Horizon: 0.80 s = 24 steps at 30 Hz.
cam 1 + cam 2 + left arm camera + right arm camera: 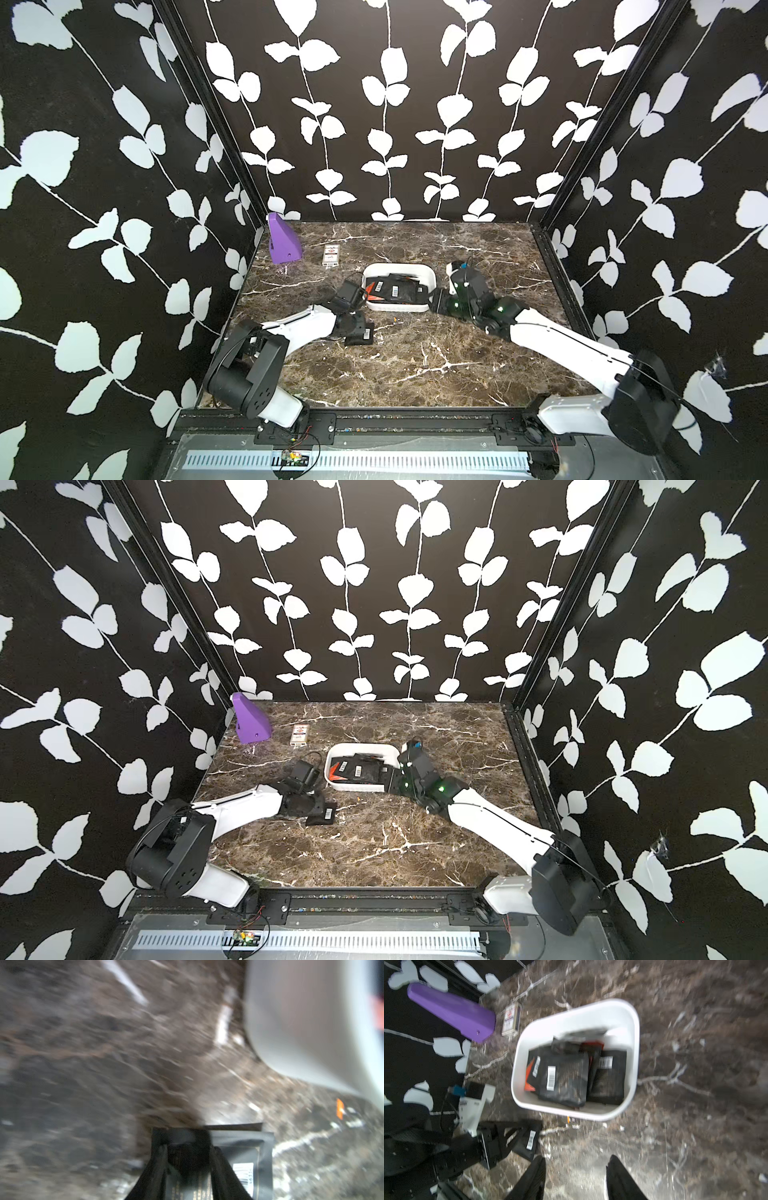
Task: Put the tea bags into the storage box
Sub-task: Place the tea bag in the storage box, then pick up the tea bag from the center of the board.
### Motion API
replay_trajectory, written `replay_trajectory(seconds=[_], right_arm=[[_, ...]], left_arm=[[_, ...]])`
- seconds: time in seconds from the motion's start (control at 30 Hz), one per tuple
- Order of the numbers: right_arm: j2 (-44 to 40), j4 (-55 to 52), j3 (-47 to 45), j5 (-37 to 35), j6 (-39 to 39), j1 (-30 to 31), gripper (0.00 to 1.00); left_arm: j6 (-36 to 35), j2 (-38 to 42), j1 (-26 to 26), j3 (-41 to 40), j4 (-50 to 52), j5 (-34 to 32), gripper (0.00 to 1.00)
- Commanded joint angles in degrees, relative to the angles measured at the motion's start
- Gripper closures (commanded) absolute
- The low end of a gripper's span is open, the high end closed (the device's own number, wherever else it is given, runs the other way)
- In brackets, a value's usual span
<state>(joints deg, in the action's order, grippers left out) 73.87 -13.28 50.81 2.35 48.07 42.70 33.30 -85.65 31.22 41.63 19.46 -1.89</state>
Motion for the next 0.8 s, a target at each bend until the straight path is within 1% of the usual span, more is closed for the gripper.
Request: replay_trajectory(seconds=[0.0, 0.1, 0.2, 0.37, 0.47, 0.63, 0.67, 0.77], right_arm=[[-2.26, 1.1, -4.1, -0.34, 2.68, 3.5, 0.5], [-2.2, 4.46, -7.38, -0.42, 6.93, 8.01, 0.5], [-0.36, 12.63, -11.2, -0.33, 12.72, 11.92, 0.49], [6.35, 20.52, -10.45, -1.86, 18.44, 17.3, 0.49], [11.1, 23.86, -8.71, -2.21, 20.8, 19.23, 0.51], [17.4, 28.54, -7.41, -2.66, 25.23, 20.73, 0.54], [19.52, 28.65, -6.69, -2.72, 25.53, 20.97, 0.55], [22.26, 28.14, -4.48, -2.35, 25.33, 21.24, 0.56]], left_arm=[[4.51, 1.11, 3.01, -3.47, 1.12, 1.65, 0.64], [8.0, 2.5, 5.6, -5.44, 0.06, 1.13, 0.64], [10.28, 3.85, 6.7, -7.12, -0.15, 0.55, 0.64], [11.39, 5.73, 7.17, -8.84, -0.19, -0.17, 0.64], [11.54, 6.16, 7.19, -9.16, -0.13, -0.14, 0.65], [12.03, 6.76, 7.34, -9.89, -1.24, 0.25, 0.65], [11.98, 6.81, 7.36, -10.01, -1.32, 0.28, 0.65], [11.8, 6.55, 7.37, -10.16, -1.26, 0.17, 0.65]])
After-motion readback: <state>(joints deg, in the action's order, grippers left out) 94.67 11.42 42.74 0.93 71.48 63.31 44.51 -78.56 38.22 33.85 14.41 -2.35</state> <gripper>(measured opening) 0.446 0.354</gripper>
